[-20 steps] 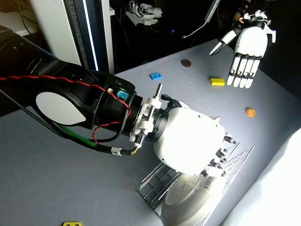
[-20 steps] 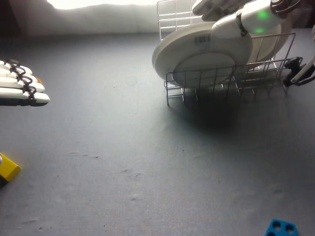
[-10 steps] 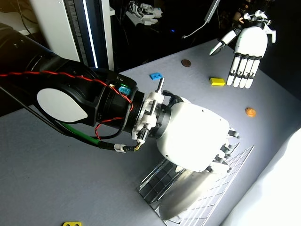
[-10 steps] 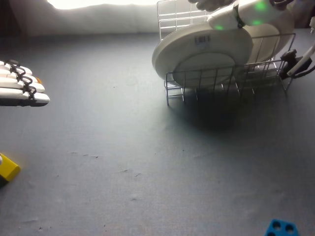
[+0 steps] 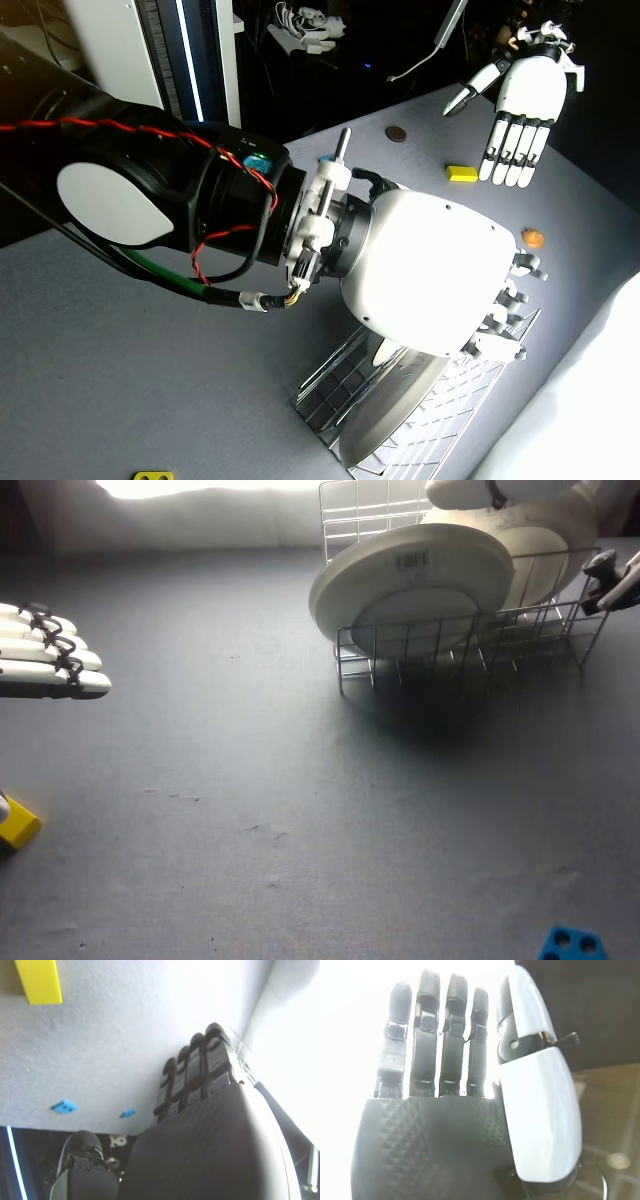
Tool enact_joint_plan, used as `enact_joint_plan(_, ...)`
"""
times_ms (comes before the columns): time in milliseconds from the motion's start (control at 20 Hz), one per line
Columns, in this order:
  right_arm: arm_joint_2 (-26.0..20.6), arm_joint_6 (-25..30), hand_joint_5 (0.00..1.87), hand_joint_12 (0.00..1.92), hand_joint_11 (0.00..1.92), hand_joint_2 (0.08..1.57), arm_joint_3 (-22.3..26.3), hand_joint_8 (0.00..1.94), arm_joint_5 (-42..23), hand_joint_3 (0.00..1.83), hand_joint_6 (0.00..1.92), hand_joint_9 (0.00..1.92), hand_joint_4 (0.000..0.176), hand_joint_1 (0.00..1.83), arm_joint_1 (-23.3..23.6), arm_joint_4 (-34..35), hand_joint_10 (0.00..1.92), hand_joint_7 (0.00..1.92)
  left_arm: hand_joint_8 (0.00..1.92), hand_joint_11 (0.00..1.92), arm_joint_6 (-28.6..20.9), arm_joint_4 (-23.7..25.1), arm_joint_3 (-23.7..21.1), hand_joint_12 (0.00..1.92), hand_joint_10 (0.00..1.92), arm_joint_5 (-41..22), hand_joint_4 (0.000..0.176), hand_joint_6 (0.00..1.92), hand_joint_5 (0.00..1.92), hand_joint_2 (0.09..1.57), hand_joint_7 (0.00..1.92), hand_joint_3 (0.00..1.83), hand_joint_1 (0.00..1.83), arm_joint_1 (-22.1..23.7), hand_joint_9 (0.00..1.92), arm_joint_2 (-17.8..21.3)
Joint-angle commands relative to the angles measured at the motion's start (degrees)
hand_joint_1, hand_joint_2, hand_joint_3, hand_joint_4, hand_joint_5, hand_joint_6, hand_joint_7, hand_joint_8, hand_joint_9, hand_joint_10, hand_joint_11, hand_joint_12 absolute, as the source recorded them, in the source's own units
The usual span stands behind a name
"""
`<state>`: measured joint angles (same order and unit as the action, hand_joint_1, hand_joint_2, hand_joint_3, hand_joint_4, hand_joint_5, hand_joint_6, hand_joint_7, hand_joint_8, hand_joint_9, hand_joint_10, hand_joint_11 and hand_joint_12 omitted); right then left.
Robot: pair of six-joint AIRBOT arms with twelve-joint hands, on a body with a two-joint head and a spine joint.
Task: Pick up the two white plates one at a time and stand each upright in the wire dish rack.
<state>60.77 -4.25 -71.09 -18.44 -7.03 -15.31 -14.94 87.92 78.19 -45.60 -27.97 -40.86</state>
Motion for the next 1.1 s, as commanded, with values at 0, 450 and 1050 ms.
enact_joint_plan(0,-0.65,-0.21,0.8,1.24,0.28,1.1,0.58,0.0,-9.52,0.0,0.01,0.77,0.0,1.17,1.03,-0.58,0.09,0.85,0.0,0.0,-0.01,-2.89,-0.33,0.0,0.0,-1.08,0.0,0.0,0.0,1.03,0.0,0.0,0.0,0.62,0.0,0.34)
enact_joint_plan(450,-6.37,-10.69,0.8,1.23,0.29,1.1,7.78,0.0,-11.15,0.0,0.01,0.77,0.0,1.17,-1.04,-5.99,0.08,0.85,0.0,0.0,-1.78,0.93,-3.59,0.0,0.0,-4.63,0.0,0.0,0.0,1.03,0.0,0.0,0.0,2.48,0.0,1.04)
enact_joint_plan(1050,-12.27,-25.28,0.83,1.23,0.3,1.06,17.28,0.01,-11.56,0.0,0.02,0.82,0.0,1.17,-4.87,-6.31,0.06,0.87,0.01,0.02,-0.44,7.82,-9.44,0.01,0.01,-5.66,0.0,0.01,0.02,1.07,0.03,0.02,0.0,4.94,0.02,2.39)
